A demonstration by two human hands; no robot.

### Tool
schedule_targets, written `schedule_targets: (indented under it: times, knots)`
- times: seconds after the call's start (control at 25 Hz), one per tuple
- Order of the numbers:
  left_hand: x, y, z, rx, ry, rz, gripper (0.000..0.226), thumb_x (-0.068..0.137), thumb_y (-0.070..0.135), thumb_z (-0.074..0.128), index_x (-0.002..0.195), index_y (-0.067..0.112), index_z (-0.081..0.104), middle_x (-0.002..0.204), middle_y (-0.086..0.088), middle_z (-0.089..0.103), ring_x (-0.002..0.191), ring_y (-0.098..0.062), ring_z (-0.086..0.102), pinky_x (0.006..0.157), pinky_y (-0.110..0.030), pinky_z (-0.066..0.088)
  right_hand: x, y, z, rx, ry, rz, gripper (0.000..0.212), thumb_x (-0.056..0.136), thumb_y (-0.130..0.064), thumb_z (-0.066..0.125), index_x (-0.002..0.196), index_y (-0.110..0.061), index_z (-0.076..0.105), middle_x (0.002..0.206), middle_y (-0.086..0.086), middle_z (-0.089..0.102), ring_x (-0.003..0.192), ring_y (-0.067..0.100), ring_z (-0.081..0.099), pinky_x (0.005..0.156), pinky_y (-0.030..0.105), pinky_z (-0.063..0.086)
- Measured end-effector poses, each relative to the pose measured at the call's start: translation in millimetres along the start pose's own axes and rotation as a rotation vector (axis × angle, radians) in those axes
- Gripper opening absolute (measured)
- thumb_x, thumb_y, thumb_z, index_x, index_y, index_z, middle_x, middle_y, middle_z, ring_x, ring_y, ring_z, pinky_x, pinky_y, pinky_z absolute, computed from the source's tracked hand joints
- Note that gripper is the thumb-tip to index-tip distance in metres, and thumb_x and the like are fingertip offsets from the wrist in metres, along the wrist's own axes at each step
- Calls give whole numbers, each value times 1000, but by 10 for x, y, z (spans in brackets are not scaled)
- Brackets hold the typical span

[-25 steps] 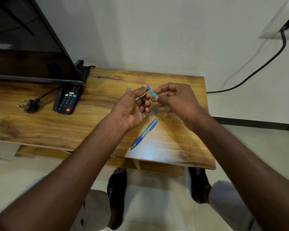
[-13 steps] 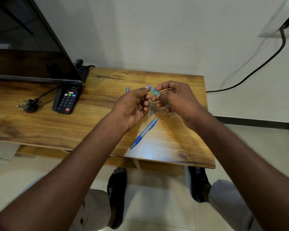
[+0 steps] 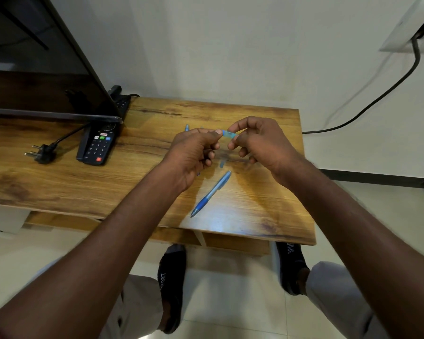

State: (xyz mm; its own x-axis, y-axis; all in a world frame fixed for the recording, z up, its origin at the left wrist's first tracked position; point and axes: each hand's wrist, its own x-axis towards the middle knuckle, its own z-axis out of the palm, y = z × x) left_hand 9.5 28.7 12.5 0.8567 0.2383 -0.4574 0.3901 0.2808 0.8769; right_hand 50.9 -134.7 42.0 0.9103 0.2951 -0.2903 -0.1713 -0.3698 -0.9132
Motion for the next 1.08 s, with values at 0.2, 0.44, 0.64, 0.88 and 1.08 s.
schedule_targets:
  times: [0.2,0.44,0.64,0.88,1.08]
  knots:
    - [-4,6,-16,49,-35,10,16,96,20,75,108,11,71,76,-1,64,56,-9,52,52,-24,42,23,20,-60,-23,-25,4,18,100,-12,63,109,-18,77,81,1,75,64,11,54,52,26,43]
    - [-6,-19,0,126,-62,23,27,95,19,75,116,3,72,71,1,65,54,-9,52,51,-23,44,43,37,-84,35,-19,132,18,103,-26,66,95,-17,79,68,-3,68,57,10,49,48,23,42]
    - [-6,-27,1,118,-89,25,28,96,20,75,118,3,73,72,1,64,55,-9,53,51,-23,44,48,18,-116,98,-27,203,19,102,-26,67,91,-17,80,67,-2,66,55,11,48,50,26,40]
    - [-15,-49,12,126,-76,32,24,96,18,74,114,2,73,71,0,64,53,-9,51,50,-23,42,42,33,-82,88,-28,223,22,102,-30,67,95,-14,79,73,1,66,59,12,50,51,27,41]
    - [-43,-66,9,312,-69,154,14,94,20,77,102,9,77,70,2,70,53,-7,52,50,-21,44,63,57,-36,-3,7,284,48,97,-60,65,101,-13,78,78,-1,65,65,13,54,54,27,46]
